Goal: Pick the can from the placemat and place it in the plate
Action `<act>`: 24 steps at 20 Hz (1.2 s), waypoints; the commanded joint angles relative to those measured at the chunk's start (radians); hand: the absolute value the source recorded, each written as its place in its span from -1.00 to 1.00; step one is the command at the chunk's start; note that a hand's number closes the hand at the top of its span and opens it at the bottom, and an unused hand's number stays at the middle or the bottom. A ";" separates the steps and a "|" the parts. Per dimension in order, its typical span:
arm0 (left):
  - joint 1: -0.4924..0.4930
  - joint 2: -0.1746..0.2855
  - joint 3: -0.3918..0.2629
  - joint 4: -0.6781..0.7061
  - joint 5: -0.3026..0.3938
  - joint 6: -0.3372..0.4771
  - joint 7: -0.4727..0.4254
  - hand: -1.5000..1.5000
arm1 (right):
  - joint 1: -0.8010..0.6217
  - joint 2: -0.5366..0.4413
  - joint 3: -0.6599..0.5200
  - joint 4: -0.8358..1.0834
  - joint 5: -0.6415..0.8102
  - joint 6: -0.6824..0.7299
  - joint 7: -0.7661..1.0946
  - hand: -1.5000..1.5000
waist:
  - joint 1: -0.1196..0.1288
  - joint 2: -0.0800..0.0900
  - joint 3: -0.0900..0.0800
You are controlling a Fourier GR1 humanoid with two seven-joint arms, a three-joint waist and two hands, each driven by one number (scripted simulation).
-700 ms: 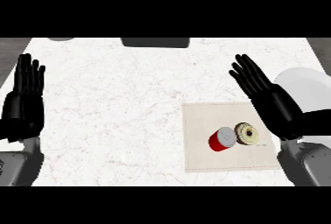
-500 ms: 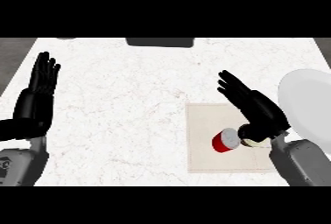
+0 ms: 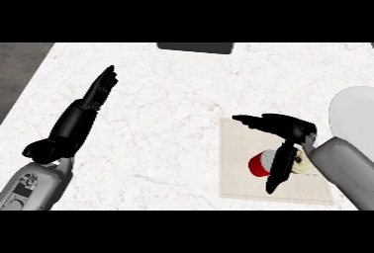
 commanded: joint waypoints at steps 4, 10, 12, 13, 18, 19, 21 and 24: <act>0.024 0.019 0.004 0.014 0.008 -0.053 0.007 0.00 | -0.276 0.075 0.094 0.202 0.179 0.211 -0.037 -1.00 | -0.048 -0.022 0.000; 0.023 0.025 0.039 -0.016 0.023 -0.067 0.065 0.00 | -0.453 0.247 0.059 0.443 0.114 0.356 0.166 -1.00 | -0.071 -0.029 -0.001; 0.059 0.016 0.036 0.032 -0.006 -0.074 -0.026 0.00 | -0.461 0.298 0.054 0.517 0.096 0.380 0.216 -1.00 | -0.074 -0.027 -0.002; 0.072 0.042 0.054 -0.017 0.012 -0.081 0.022 0.00 | -0.488 0.272 0.019 0.524 0.037 0.446 0.272 -1.00 | -0.078 -0.032 -0.002; 0.083 0.014 0.019 -0.092 -0.017 -0.057 0.074 0.00 | -0.578 0.332 0.030 0.677 -0.007 0.573 0.365 -1.00 | -0.072 -0.032 -0.001; 0.059 0.010 0.050 0.023 -0.031 -0.064 0.008 0.00 | -0.582 0.332 0.040 0.675 0.007 0.596 0.353 -1.00 | -0.085 -0.028 -0.002; 0.018 0.021 0.078 -0.024 0.011 -0.079 0.091 0.00 | -0.574 0.304 0.077 0.678 0.074 0.602 0.331 -1.00 | -0.087 -0.029 0.000; 0.085 0.007 0.045 -0.080 -0.027 -0.067 0.079 0.00 | -0.689 0.336 0.019 0.802 0.031 0.637 0.393 -1.00 | -0.079 -0.032 -0.001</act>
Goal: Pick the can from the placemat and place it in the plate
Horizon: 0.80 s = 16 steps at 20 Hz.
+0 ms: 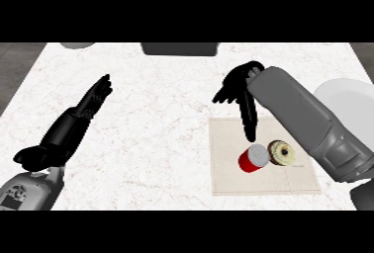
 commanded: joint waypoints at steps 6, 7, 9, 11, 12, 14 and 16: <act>-0.022 -0.022 0.022 -0.031 -0.019 -0.022 0.046 0.00 | -0.088 0.025 -0.028 0.221 0.126 0.105 -0.076 -1.00 | 0.006 0.007 0.001; -0.051 0.008 0.071 0.006 0.008 -0.056 0.023 0.00 | -0.063 0.053 -0.017 0.222 0.156 0.053 -0.111 -1.00 | 0.009 0.010 0.001; -0.016 -0.004 0.063 -0.013 -0.001 -0.060 0.018 0.00 | -0.058 0.040 -0.043 0.239 0.139 0.120 -0.119 -1.00 | 0.000 0.004 0.001; -0.036 -0.038 0.046 0.009 -0.036 -0.028 0.031 0.00 | -0.107 0.052 -0.066 0.277 0.123 0.180 -0.095 -1.00 | -0.003 0.004 0.001; -0.027 -0.028 0.051 0.004 -0.025 -0.052 0.025 0.00 | -0.059 0.071 -0.038 0.263 0.163 0.137 -0.123 -1.00 | -0.001 0.005 0.001; -0.019 -0.034 0.058 -0.020 -0.031 -0.041 0.045 0.00 | -0.065 0.059 -0.033 0.260 0.197 0.153 -0.156 -1.00 | 0.002 0.005 0.001; -0.024 -0.032 0.061 -0.026 -0.046 -0.040 0.050 0.00 | -0.058 0.086 -0.031 0.288 0.210 0.158 -0.164 -1.00 | 0.005 0.007 0.001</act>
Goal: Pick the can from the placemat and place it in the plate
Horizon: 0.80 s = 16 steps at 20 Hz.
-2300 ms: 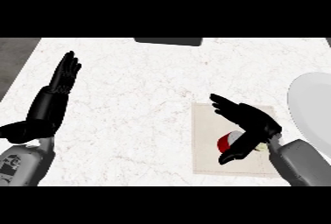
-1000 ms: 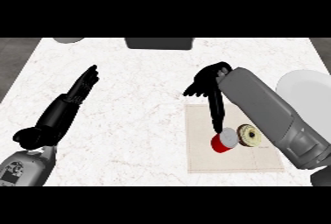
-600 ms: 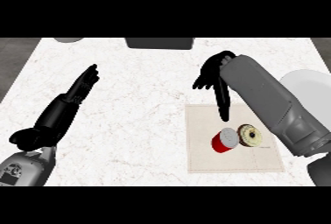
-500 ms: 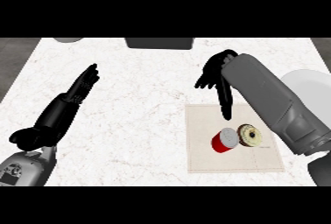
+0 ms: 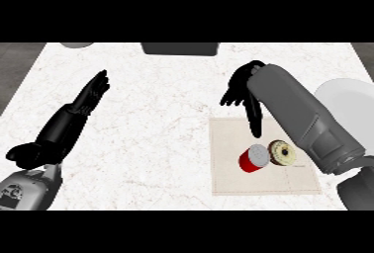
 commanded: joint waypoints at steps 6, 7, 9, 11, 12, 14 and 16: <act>0.059 0.009 0.050 0.012 0.004 -0.061 -0.058 0.00 | 0.044 0.060 0.010 0.019 0.084 0.092 -0.040 -1.00 | -0.006 -0.004 -0.001; 0.075 -0.024 0.006 -0.057 -0.034 -0.011 0.015 0.00 | 0.087 0.047 0.031 -0.027 0.115 0.086 -0.065 -1.00 | -0.009 -0.006 0.000; 0.079 0.012 0.066 -0.013 -0.001 -0.068 -0.044 0.00 | 0.111 0.045 0.037 -0.040 0.143 0.082 -0.070 -1.00 | -0.012 -0.006 0.000; 0.073 -0.025 0.032 -0.030 -0.040 -0.032 -0.019 0.00 | 0.156 0.075 0.047 -0.060 0.148 0.081 -0.044 -1.00 | -0.023 -0.009 0.000; 0.031 0.008 0.080 -0.035 -0.002 -0.069 0.008 0.00 | 0.104 0.062 0.015 -0.022 0.139 0.117 -0.053 -1.00 | -0.016 -0.007 0.000; 0.076 -0.050 0.022 0.027 -0.077 -0.031 -0.069 0.00 | 0.181 -0.001 0.052 -0.102 0.168 0.157 -0.077 -1.00 | -0.030 -0.010 0.000; 0.078 -0.025 0.060 -0.078 -0.024 -0.051 0.030 0.00 | 0.196 0.018 0.030 -0.098 0.164 0.147 -0.066 -1.00 | -0.024 -0.011 0.000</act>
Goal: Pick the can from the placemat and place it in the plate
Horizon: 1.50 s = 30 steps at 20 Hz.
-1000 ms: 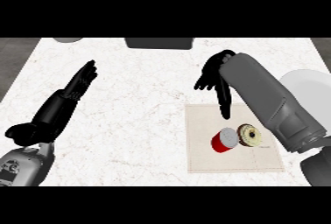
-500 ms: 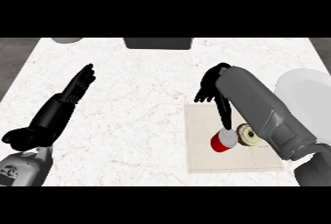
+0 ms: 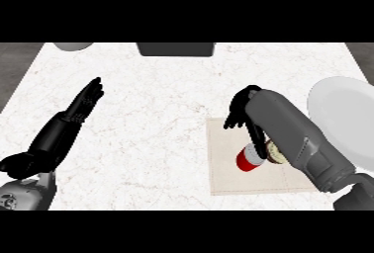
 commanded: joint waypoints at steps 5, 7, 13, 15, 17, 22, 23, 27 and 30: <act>0.021 -0.037 -0.004 -0.026 -0.020 -0.007 0.011 0.00 | 0.088 0.014 0.014 -0.057 0.046 0.097 0.022 -1.00 | -0.002 -0.001 0.000; -0.009 -0.025 0.017 -0.072 -0.013 0.003 0.088 0.00 | 0.104 -0.014 0.017 -0.096 0.044 0.126 0.042 -1.00 | -0.009 -0.005 0.000; 0.019 -0.022 0.049 -0.001 -0.020 -0.039 -0.006 0.00 | 0.210 -0.015 0.034 -0.223 0.063 0.080 0.059 -1.00 | -0.016 -0.005 -0.001; -0.032 -0.029 0.047 -0.001 -0.003 -0.036 0.054 0.00 | 0.226 -0.009 0.061 -0.247 0.060 0.137 -0.001 1.00 | -0.014 -0.002 0.000; 0.004 -0.035 0.039 -0.015 -0.031 -0.022 0.023 0.00 | 0.266 0.017 0.079 -0.320 0.086 0.055 -0.047 1.00 | -0.003 0.001 0.001; -0.030 -0.055 0.032 0.011 -0.054 -0.023 0.026 0.00 | 0.273 -0.046 0.060 -0.405 0.129 0.041 -0.107 1.00 | -0.003 0.002 0.001; 0.001 -0.054 0.030 -0.011 -0.044 -0.043 0.013 0.00 | 0.291 -0.058 0.054 -0.397 0.149 0.019 -0.107 1.00 | 0.000 0.001 0.001; 0.034 -0.032 0.080 0.002 -0.027 -0.018 0.039 0.00 | 0.411 -0.184 0.102 -0.767 0.280 -0.281 -0.134 1.00 | -0.090 -0.041 0.006; 0.048 -0.032 0.098 0.034 -0.027 -0.003 0.046 0.00 | 0.352 -0.218 0.074 -0.893 0.357 -0.420 -0.148 1.00 | -0.152 -0.086 0.014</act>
